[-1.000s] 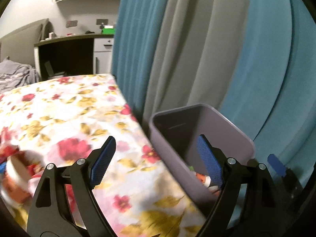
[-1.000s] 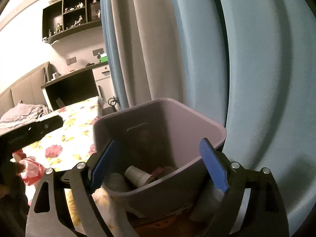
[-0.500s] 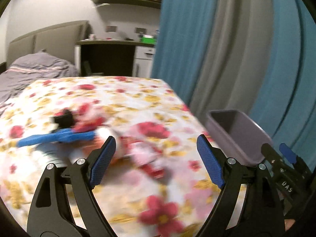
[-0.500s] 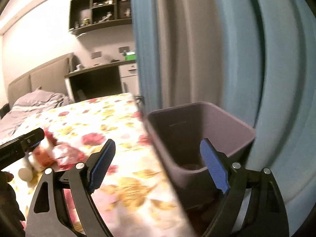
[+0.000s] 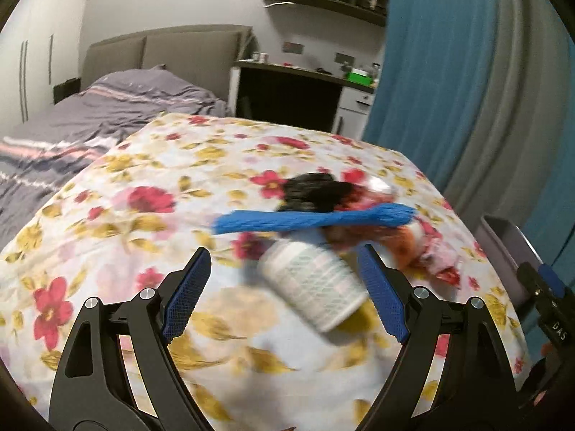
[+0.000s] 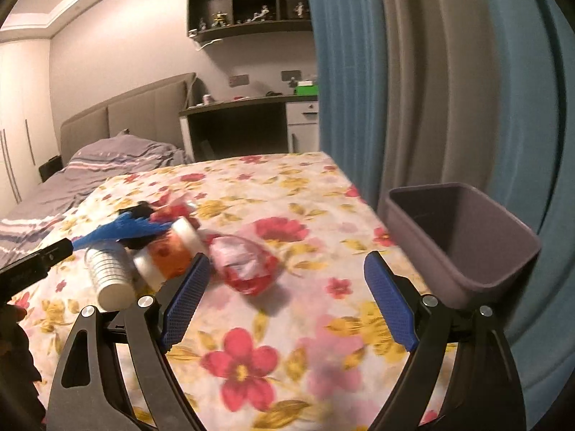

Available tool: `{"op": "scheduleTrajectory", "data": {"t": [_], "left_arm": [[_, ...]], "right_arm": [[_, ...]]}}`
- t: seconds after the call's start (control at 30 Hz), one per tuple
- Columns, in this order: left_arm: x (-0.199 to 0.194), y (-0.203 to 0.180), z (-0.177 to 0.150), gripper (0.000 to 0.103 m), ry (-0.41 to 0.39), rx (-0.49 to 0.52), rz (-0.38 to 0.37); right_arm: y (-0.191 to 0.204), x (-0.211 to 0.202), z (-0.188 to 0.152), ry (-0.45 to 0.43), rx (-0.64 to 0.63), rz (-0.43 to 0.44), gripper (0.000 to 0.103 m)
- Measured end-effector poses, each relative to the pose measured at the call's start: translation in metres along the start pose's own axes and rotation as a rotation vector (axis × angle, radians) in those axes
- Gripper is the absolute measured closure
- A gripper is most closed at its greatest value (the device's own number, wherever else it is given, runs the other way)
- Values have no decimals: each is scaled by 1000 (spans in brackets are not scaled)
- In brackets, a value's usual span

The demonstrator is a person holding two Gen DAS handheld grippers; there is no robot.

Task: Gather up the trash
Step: 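Move both open tools back over the trash on the bed, then grasp the blue mesh sleeve with the left tool while the right tool grasps the red-white wrapper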

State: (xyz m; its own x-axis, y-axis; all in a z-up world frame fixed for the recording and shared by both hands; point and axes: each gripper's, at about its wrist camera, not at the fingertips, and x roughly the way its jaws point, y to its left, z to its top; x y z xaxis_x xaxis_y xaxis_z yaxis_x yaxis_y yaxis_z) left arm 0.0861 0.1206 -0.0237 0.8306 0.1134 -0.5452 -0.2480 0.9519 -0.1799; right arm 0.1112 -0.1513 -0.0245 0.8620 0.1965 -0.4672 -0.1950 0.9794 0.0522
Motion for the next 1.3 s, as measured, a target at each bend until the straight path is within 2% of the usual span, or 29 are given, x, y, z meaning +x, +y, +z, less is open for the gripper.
{"op": "scheduleTrajectory", "data": {"t": [0.23, 0.43, 0.63, 0.83, 1.03, 1.13, 1.2, 1.27, 1.3], "left_arm": [[13, 47, 7, 21, 38, -126, -45], [28, 57, 15, 21, 59, -179, -89], [49, 62, 20, 21, 111, -231, -147], [69, 71, 22, 32, 181, -340, -251], [87, 72, 23, 57, 230, -418, -338], [94, 71, 24, 71, 240, -442, -363], [97, 70, 25, 86, 241, -449, -372], [97, 68, 27, 95, 232, -441, -372], [96, 67, 28, 96, 225, -439, -374]], "right_arm": [[12, 4, -3, 10, -22, 6, 18], [11, 8, -4, 15, -21, -3, 18], [9, 13, -6, 22, -27, -5, 18], [8, 18, -9, 26, -32, -11, 18], [9, 20, -9, 27, -37, -9, 18], [11, 22, -10, 30, -45, -8, 18], [13, 24, -10, 35, -50, -8, 18], [14, 28, -11, 45, -55, -8, 18], [15, 29, -11, 50, -57, -8, 18]]}}
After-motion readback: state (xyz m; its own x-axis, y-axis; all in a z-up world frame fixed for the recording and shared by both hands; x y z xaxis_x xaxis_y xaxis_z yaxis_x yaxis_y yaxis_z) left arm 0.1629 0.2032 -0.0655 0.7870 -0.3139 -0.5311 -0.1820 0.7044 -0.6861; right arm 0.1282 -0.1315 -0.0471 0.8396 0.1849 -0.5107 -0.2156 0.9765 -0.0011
